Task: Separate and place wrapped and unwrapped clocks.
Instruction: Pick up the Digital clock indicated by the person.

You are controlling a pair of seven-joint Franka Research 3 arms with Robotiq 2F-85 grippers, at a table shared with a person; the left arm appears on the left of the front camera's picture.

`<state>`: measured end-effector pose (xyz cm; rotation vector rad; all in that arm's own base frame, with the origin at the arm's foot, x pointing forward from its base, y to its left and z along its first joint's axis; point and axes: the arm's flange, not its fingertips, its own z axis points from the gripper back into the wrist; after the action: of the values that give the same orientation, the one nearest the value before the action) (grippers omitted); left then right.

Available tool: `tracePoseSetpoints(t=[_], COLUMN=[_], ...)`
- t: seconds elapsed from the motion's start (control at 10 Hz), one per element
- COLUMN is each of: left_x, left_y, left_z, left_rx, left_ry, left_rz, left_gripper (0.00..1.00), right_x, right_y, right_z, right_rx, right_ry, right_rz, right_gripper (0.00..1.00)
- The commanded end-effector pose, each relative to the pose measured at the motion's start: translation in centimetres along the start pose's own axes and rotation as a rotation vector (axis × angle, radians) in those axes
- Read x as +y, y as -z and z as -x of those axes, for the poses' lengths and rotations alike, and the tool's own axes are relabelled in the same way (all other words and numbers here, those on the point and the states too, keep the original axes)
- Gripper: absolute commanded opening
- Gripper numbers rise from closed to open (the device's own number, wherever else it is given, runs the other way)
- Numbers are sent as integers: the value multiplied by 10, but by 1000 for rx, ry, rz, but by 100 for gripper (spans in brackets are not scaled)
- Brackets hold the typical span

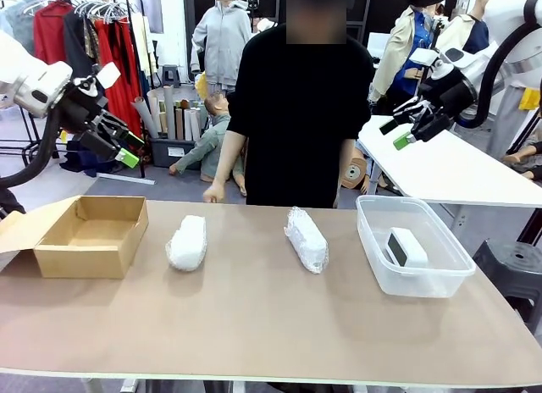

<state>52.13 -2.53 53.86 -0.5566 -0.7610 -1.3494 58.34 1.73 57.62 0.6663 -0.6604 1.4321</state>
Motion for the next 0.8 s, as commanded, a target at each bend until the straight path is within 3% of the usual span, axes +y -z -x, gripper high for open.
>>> tracePoseSetpoints(t=[0.0,0.7], left_x=[0,0], left_y=[-1,-1], left_z=[-2,-2], left_rx=[-5,-5], left_ry=[-5,-5], left_rz=[-3,-3], left_gripper=[100,100], right_x=[1,1], right_y=[-1,-1], right_z=[-1,-1], right_rx=[0,0], right_ry=[-3,-3], right_rz=[-3,-3], right_gripper=[100,100])
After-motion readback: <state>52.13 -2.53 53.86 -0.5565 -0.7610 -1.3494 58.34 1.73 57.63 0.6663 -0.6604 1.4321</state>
